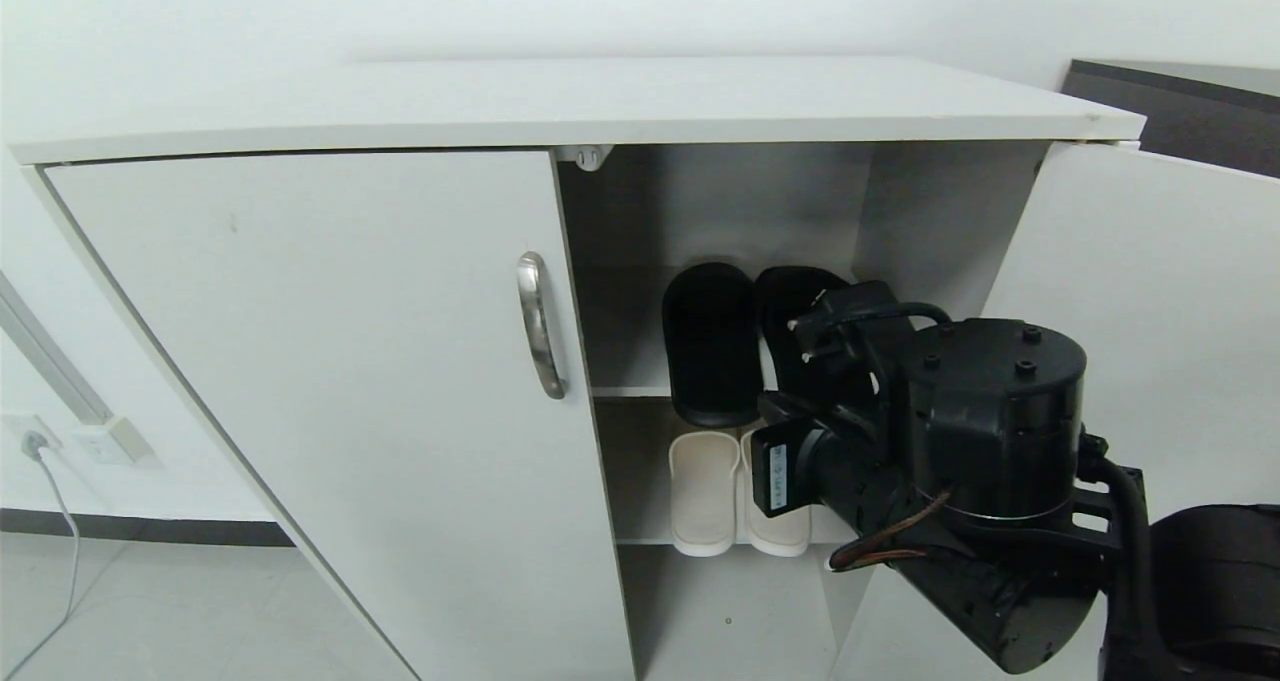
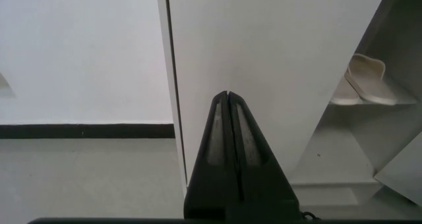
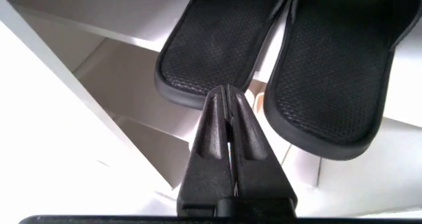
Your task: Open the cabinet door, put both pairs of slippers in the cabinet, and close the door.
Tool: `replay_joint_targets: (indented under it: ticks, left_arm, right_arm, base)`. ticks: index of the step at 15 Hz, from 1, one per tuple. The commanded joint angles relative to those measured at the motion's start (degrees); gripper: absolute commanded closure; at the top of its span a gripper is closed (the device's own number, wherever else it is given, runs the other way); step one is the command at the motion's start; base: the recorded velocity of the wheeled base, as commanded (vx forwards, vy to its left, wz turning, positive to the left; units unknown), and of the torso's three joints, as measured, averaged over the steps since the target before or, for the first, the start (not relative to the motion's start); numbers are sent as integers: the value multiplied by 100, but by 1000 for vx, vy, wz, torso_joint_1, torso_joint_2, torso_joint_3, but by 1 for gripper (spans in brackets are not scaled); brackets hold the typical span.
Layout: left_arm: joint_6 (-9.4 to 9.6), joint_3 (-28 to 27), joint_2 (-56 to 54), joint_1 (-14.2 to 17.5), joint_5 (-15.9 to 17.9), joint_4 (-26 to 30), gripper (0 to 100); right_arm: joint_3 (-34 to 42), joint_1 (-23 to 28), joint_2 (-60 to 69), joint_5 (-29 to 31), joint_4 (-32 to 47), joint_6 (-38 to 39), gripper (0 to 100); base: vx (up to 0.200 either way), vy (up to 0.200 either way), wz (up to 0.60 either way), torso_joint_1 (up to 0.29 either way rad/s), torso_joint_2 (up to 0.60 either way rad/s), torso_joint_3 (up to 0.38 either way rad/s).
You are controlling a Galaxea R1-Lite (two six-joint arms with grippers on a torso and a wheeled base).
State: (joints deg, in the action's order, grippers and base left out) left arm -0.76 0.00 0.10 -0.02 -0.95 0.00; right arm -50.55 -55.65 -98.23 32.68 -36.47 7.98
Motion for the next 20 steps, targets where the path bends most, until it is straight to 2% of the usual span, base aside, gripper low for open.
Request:
replay_joint_targets:
  ticks: [1,5,20]
  left_arm:
    - [-4,0,-1,2,-2,0,100]
    - [-4,0,-1,-6,-2,0,100]
    - [-4,0,-1,-6,7,0,100]
  right_arm:
    - [11,-16,-73,10,0,1,100]
    - [11,-16,-73,10,0,10,100]
    - [239,-16,-135,10,-9,-104,100]
  base:
    - [0,0,0,0,0,0]
    - [0,0,0,0,0,0]
    - [-200,0,0,2,1,2]
